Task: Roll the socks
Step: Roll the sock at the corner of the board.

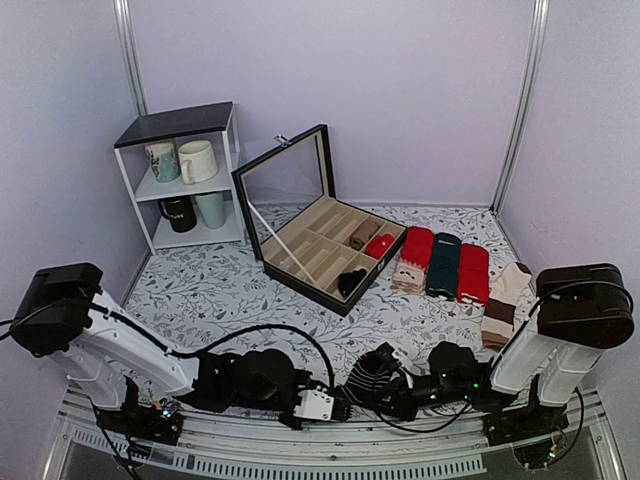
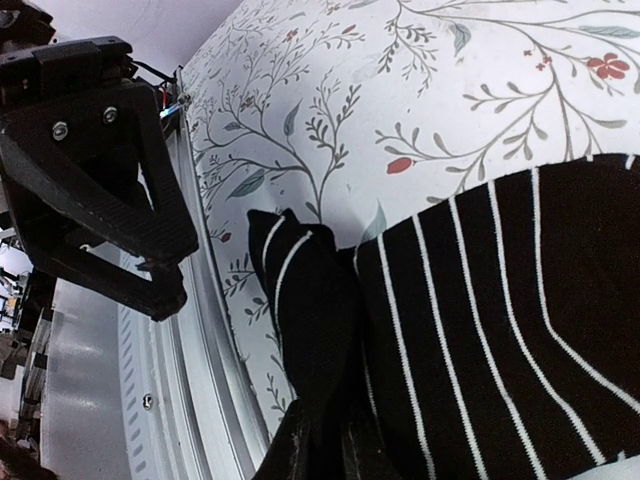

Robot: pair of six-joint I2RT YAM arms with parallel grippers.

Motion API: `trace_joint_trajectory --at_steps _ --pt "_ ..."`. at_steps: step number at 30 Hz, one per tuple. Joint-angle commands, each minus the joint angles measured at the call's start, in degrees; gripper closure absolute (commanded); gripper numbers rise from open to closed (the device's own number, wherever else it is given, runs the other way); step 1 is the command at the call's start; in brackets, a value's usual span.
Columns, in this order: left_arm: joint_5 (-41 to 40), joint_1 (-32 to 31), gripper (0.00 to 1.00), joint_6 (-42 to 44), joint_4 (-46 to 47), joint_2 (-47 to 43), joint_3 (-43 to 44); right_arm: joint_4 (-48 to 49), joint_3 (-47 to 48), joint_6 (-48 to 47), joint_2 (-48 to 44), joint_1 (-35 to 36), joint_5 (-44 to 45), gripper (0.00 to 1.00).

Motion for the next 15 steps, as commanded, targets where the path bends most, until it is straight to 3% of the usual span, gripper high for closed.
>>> trace_joint_trajectory --at_steps 1,15 --pt "0.93 -0.47 0.71 4.9 2.65 2.57 2.12 -17.18 -1.69 1.13 2.53 0.37 -1.7 0.9" --pt "-4.38 -0.14 0.71 3.34 0.02 12.83 7.7 -18.31 -1.03 0.07 2.28 0.29 -2.05 0.9"
